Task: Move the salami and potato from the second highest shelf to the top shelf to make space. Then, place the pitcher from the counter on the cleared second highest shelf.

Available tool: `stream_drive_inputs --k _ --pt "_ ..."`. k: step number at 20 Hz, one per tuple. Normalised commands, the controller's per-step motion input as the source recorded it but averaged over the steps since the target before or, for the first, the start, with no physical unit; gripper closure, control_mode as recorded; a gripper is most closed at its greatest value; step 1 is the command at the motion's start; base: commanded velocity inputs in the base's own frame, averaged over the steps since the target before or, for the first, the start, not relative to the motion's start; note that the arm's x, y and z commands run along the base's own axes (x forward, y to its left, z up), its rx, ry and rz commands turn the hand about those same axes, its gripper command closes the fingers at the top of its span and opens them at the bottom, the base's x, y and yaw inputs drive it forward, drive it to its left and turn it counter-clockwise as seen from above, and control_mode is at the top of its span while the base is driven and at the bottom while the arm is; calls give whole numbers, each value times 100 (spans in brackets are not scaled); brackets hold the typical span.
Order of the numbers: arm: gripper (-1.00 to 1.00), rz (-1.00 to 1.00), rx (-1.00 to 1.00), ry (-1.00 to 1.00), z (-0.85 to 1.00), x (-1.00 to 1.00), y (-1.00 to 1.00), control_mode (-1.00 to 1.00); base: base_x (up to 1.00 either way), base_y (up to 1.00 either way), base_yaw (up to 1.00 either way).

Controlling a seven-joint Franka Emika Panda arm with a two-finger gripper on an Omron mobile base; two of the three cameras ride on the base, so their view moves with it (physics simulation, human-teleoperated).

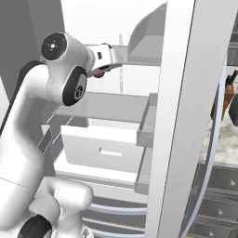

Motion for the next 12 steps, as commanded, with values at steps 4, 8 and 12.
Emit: stream_drive_inputs --k 4,8,12 --pt "100 0 9 0 9 65 -22 -100 0 0 0" --pt "100 0 9 0 0 72 -27 -100 0 0 0" --pt "100 0 2 0 -4 78 -7 -100 0 0 0"
